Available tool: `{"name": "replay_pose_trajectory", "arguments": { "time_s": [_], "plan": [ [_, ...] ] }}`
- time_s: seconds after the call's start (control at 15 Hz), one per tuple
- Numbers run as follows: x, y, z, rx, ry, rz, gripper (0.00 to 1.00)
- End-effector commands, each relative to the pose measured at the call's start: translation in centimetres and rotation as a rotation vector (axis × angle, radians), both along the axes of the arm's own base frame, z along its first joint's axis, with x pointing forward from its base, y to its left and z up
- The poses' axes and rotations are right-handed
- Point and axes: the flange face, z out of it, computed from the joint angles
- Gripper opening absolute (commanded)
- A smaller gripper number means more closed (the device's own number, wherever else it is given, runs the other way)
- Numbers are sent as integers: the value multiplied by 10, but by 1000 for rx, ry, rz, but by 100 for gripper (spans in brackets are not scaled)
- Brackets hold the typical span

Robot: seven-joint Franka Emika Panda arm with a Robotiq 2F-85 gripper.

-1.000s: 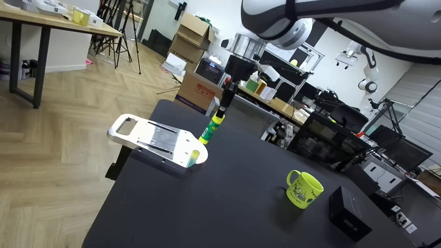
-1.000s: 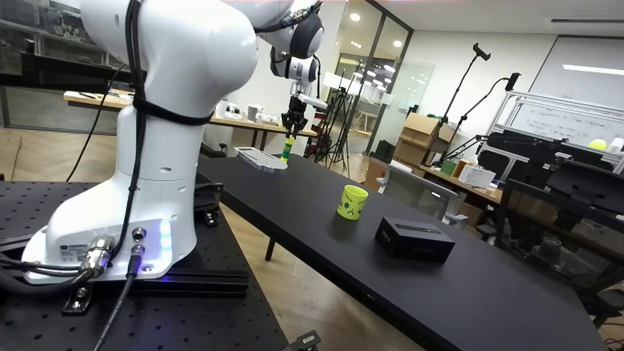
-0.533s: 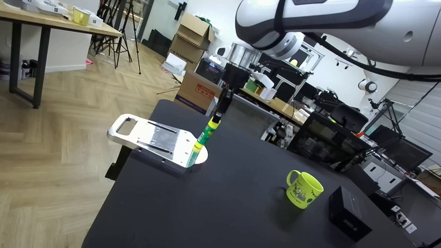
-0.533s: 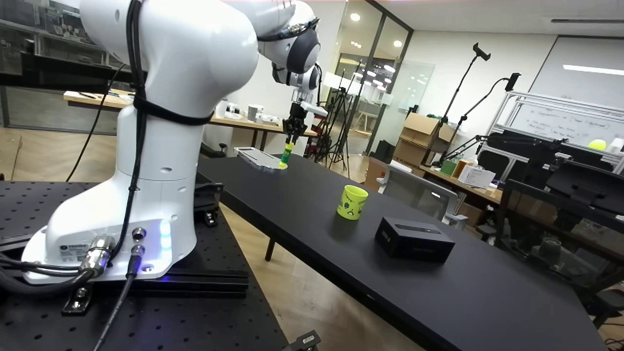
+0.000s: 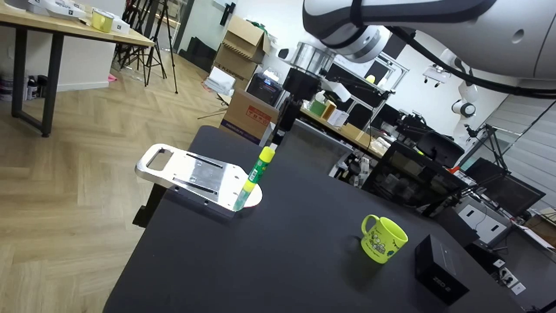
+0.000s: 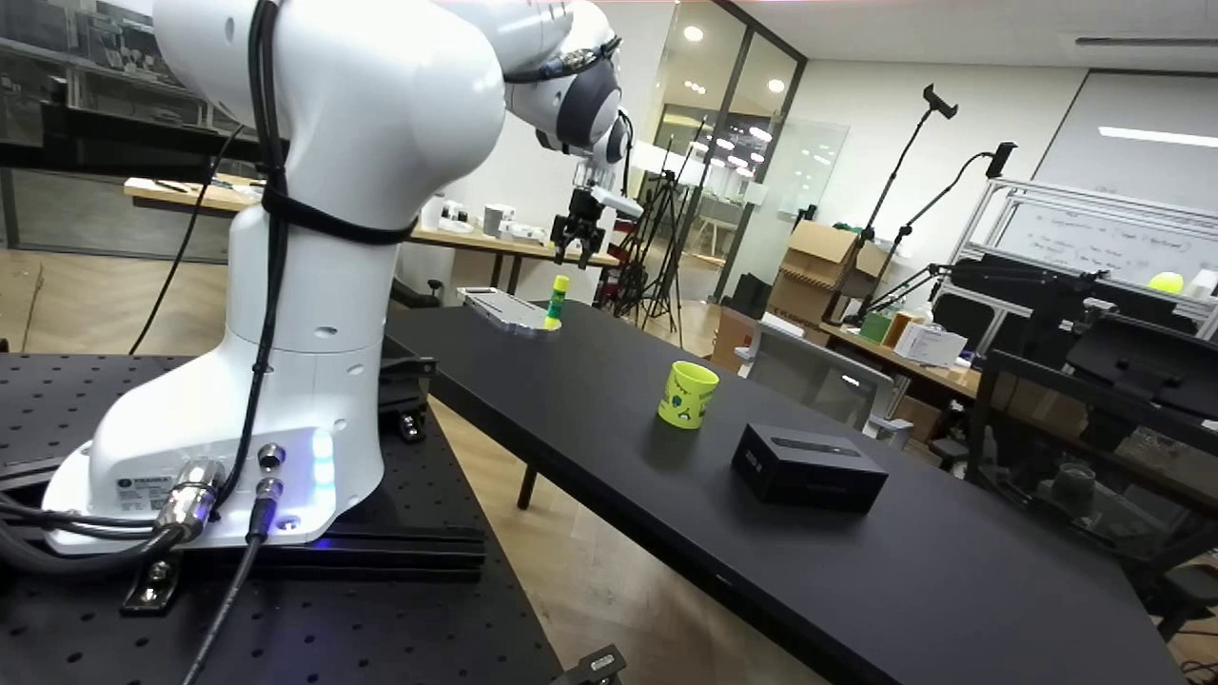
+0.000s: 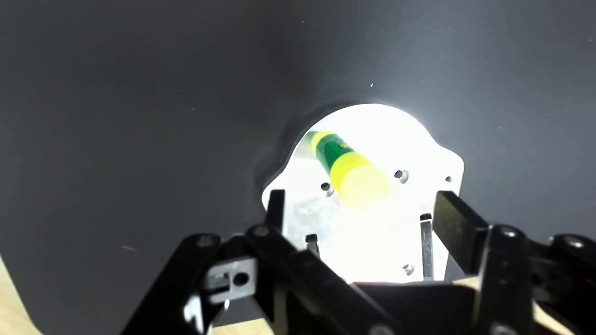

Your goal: Put the glue stick in the mug on the metal thing

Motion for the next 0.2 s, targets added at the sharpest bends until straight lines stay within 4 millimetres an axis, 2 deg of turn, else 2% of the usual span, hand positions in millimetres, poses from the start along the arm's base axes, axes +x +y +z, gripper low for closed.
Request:
{"name": "replay_pose_trajectory", "arguments": {
  "time_s": [0.0, 0.07, 0.13],
  "plan": [
    [2, 0, 37, -18, -57, -19, 100],
    [2, -3, 41, -33, -53, -5, 100],
    [2, 0, 23, -1, -33, 1, 100]
  ]
}}
